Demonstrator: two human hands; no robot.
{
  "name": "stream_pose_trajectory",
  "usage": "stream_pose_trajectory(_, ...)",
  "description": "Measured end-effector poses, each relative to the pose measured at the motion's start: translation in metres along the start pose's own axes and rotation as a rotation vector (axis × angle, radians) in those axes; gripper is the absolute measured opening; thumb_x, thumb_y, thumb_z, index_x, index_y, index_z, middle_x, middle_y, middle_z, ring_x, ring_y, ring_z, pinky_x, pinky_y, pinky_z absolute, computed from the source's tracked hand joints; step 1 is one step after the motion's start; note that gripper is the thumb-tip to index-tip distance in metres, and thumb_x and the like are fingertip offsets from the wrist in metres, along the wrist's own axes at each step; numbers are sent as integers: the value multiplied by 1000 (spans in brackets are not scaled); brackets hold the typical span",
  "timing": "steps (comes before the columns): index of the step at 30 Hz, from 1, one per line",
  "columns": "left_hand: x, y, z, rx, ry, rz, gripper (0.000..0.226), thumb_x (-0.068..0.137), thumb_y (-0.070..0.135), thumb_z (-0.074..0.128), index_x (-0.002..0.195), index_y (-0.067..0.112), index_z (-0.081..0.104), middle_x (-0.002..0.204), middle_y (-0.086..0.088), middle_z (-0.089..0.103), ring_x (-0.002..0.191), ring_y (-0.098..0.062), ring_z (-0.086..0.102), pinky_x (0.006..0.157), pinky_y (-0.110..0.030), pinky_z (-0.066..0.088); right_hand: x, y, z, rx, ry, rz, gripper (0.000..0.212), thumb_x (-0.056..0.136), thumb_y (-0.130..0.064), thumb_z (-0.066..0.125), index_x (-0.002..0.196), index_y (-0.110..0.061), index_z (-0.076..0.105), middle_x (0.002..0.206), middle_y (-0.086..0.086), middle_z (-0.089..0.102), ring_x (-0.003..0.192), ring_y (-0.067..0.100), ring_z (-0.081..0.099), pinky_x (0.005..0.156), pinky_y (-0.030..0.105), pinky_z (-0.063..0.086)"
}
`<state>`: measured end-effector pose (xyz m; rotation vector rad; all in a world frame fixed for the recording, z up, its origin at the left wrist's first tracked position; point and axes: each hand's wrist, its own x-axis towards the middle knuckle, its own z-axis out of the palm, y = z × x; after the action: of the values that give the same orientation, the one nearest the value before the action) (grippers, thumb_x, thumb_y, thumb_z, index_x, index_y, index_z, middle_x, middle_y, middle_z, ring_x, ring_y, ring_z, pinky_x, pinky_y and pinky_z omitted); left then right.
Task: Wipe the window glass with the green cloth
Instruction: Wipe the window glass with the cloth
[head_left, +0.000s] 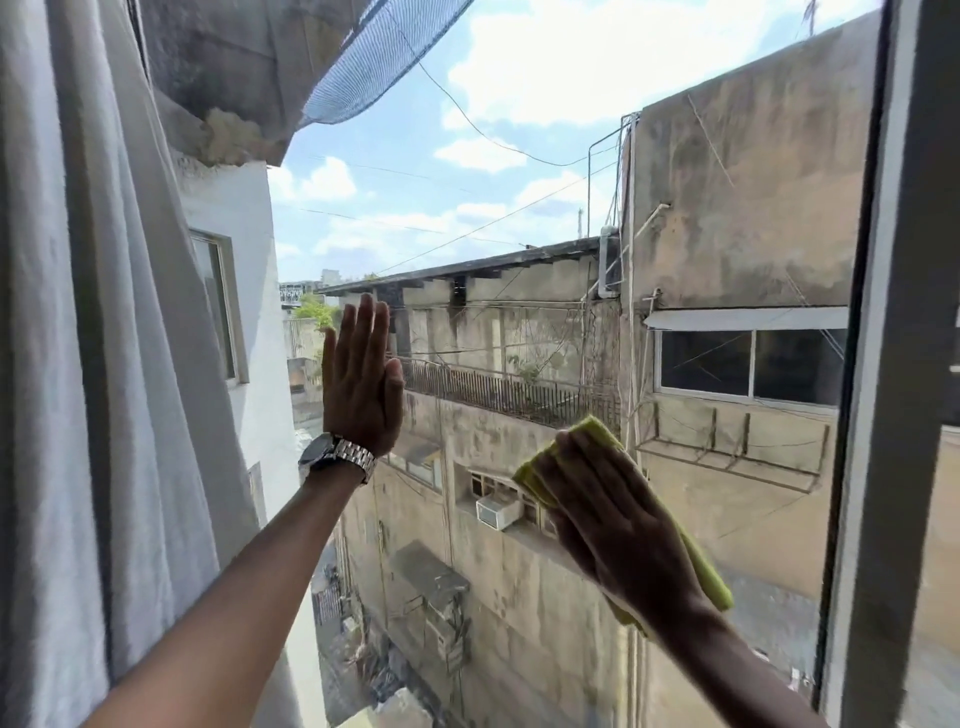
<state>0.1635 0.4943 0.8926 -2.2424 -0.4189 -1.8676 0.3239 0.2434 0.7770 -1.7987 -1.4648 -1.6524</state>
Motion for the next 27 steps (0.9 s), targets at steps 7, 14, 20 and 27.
stream_pose_trajectory(7,-15,27,23,-47,107,-123,64,101,36,16,156,5,27,166,-15,26,157,-28,21,128,-56,13,138,7,-18,46,125,53,53,102,-30,51,150,-10,45,158,18,42,150,33,36,124,49,34)
stream_pose_trajectory(14,-15,20,28,-24,160,-92,61,101,30,22,156,6,26,166,-14,27,157,-26,20,127,-58,15,107,1,-14,48,147,109,55,100,-27,56,150,-7,45,160,19,38,151,33,32,124,50,33)
stream_pose_trajectory(20,-17,18,28,0,139,-71,63,101,34,21,158,7,21,168,-13,22,158,-26,16,126,-60,15,112,12,-22,48,101,31,51,102,-30,49,149,-10,47,159,18,41,151,32,33,123,50,34)
stream_pose_trajectory(27,-16,17,28,-14,177,-72,62,101,32,22,157,5,25,166,-15,26,157,-28,20,126,-60,16,135,6,-10,23,149,100,55,104,-31,49,152,-6,40,161,21,35,154,34,26,126,50,27)
